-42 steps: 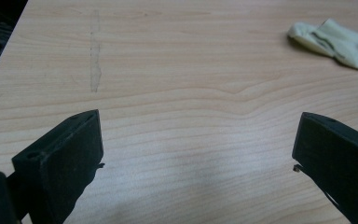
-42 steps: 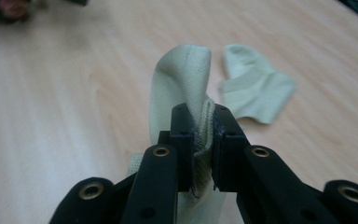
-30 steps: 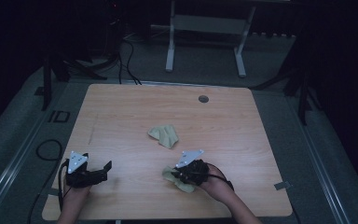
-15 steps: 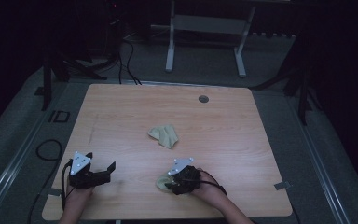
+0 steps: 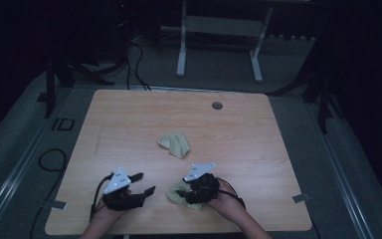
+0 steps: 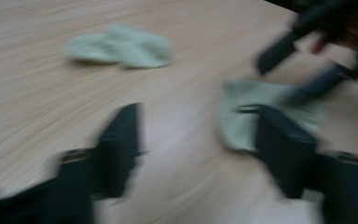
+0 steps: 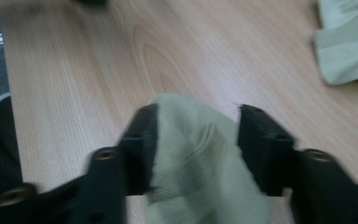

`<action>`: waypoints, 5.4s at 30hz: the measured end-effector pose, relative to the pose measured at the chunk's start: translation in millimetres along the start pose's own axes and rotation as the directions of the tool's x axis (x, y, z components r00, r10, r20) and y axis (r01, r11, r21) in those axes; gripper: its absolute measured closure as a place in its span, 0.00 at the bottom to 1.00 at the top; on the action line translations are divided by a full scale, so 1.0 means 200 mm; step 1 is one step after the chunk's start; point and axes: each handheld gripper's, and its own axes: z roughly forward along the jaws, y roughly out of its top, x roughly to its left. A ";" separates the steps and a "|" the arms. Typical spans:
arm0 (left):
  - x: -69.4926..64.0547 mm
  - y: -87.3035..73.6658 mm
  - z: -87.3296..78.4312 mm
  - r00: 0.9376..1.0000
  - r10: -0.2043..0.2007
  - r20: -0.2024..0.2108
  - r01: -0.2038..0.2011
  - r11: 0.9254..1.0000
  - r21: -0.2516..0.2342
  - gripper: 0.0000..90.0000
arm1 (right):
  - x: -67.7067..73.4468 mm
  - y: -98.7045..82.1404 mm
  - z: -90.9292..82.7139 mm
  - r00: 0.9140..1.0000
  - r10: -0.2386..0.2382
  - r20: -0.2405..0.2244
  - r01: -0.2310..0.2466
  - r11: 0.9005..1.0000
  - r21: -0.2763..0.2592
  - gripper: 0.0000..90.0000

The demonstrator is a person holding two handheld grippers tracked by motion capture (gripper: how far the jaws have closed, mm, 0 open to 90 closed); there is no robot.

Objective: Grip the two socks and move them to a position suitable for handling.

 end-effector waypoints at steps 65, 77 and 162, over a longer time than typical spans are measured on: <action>-0.07 0.03 0.38 0.959 0.169 0.227 -0.226 0.940 0.255 0.99 | -0.25 -0.32 -0.35 0.948 0.294 0.121 -0.292 0.956 -0.033 0.75; -0.06 0.03 0.39 0.957 0.159 0.241 -0.220 0.942 0.254 0.99 | -0.20 -0.47 -0.26 0.954 0.250 0.167 -0.270 0.957 0.110 0.93; 0.11 -0.06 0.16 0.986 -0.006 0.166 -0.029 0.977 0.209 0.57 | -0.68 0.48 0.56 0.957 0.212 0.196 -0.247 0.953 0.175 0.48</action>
